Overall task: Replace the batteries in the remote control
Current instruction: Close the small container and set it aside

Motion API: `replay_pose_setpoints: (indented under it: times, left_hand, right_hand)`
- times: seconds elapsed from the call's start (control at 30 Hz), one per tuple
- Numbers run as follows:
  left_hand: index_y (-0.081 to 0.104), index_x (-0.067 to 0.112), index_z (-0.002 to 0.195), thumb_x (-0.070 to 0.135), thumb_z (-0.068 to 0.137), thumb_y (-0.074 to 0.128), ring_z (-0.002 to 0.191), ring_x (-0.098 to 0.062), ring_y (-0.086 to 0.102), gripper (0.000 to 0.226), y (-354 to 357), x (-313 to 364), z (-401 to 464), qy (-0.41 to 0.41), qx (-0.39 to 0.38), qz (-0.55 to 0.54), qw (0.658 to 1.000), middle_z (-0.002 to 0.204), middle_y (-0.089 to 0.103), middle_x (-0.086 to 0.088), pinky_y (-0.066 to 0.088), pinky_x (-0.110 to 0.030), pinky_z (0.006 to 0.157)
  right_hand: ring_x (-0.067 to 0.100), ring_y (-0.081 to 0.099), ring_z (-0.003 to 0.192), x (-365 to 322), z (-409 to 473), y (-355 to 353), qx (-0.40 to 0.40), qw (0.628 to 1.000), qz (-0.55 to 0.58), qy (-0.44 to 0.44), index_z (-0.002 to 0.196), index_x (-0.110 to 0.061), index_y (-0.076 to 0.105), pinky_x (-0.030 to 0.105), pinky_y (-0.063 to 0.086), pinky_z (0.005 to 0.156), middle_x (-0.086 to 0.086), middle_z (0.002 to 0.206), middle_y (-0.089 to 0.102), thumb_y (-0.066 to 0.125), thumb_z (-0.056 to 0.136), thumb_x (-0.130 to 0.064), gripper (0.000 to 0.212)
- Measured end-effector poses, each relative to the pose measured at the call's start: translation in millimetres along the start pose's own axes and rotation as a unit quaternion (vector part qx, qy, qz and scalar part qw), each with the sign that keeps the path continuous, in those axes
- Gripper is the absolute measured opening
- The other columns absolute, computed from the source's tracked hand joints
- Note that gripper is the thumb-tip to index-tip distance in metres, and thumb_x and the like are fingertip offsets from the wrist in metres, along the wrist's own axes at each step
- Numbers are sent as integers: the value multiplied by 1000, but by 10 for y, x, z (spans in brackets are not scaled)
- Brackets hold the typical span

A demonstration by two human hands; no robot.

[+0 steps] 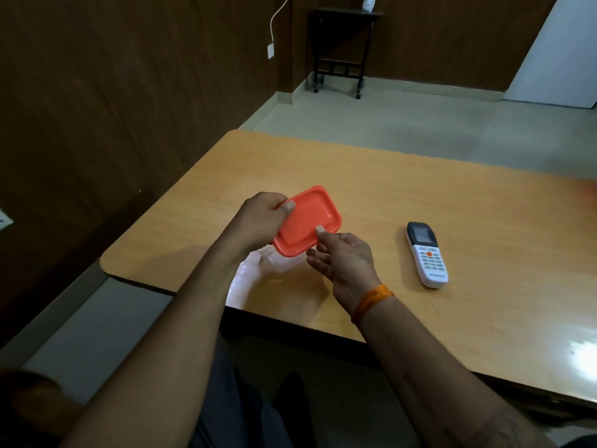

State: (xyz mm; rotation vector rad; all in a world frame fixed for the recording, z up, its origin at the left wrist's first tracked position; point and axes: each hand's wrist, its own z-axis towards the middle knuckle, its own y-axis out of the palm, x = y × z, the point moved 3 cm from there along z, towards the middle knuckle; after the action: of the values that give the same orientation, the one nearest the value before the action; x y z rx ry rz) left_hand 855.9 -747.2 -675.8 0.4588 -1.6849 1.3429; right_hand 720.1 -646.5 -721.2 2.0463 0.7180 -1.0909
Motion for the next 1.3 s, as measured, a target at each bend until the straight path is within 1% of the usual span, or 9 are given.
replay_pose_setpoints:
  times: [0.1, 0.27, 0.5, 0.73, 0.83, 0.97, 1.07, 1.13, 1.3]
  left_hand:
    - [71, 5, 102, 32, 106, 52, 87, -37, 66, 33, 10, -50, 72, 7, 12, 55, 998, 97, 72, -16, 56, -47, 74]
    - [77, 22, 101, 27, 91, 76, 87, -19, 64, 11, -100, -159, 125, 20, 97, 143, 985, 92, 71, 2, 44, -26, 67]
    - [79, 22, 95, 23, 87, 79, 95, -22, 69, 8, -21, -311, 167, -7, 54, 190, 980, 99, 76, -1, 59, -37, 82]
    - [82, 23, 102, 26, 90, 77, 98, -24, 69, 14, 1, -326, 191, -35, 66, 195, 978, 107, 77, -5, 59, -36, 86]
    - [83, 18, 100, 29, 92, 74, 96, -27, 70, 17, 14, -345, 199, -71, 51, 206, 975, 105, 79, -7, 60, -38, 86]
    - [78, 6, 88, 23, 89, 73, 84, -30, 72, 18, -17, -310, 176, -108, 50, 113, 986, 89, 76, -11, 63, -45, 82]
    - [68, -13, 96, 13, 94, 68, 68, -28, 70, 27, 23, -247, 84, -117, 26, -24, 993, 79, 70, -16, 63, -40, 67]
    - [63, -17, 105, 13, 98, 62, 70, -31, 68, 31, 65, -205, 13, -130, 3, -61, 990, 85, 68, -23, 60, -34, 59]
    - [62, 6, 111, 36, 105, 44, 84, -30, 69, 36, 121, -86, -61, -162, 32, -144, 976, 105, 67, -14, 62, -34, 59]
  right_hand:
    - [21, 66, 56, 47, 28, 46, 15, 1000, 2, -9, 85, -10, 53, 26, 58, 50, 15, 77, 67, 77, 94, -15, 26]
    - [20, 63, 48, 81, 58, 82, 28, 1000, -5, 0, 81, -8, 56, 24, 58, 47, 17, 68, 66, 79, 90, -9, 25]
    - [19, 65, 49, 319, 172, 56, 51, 998, -42, 10, 81, -12, 55, 21, 51, 42, 15, 70, 70, 83, 88, -15, 29]
    - [25, 67, 54, 379, 266, 72, 65, 994, -86, -3, 79, -12, 57, 41, 62, 69, 10, 60, 70, 86, 85, -25, 32]
    - [27, 67, 55, 358, 302, 86, 66, 993, -94, 9, 81, -9, 61, 42, 65, 68, 8, 54, 67, 85, 86, -26, 30]
    - [32, 73, 64, 244, 318, 104, 76, 988, -136, 12, 73, -8, 65, 42, 65, 62, 13, 73, 72, 73, 94, -33, 33]
    - [40, 73, 82, 79, 335, 157, 91, 972, -215, -29, 74, -14, 61, 56, 65, 74, 17, 93, 74, 56, 95, -52, 44]
    - [39, 71, 88, -28, 313, 209, 79, 965, -243, -51, 77, -18, 57, 56, 63, 81, 15, 98, 73, 44, 91, -68, 53]
    - [35, 73, 81, -96, 243, 329, 38, 955, -270, -113, 96, -8, 68, 41, 63, 59, 17, 95, 73, 34, 100, -70, 70]
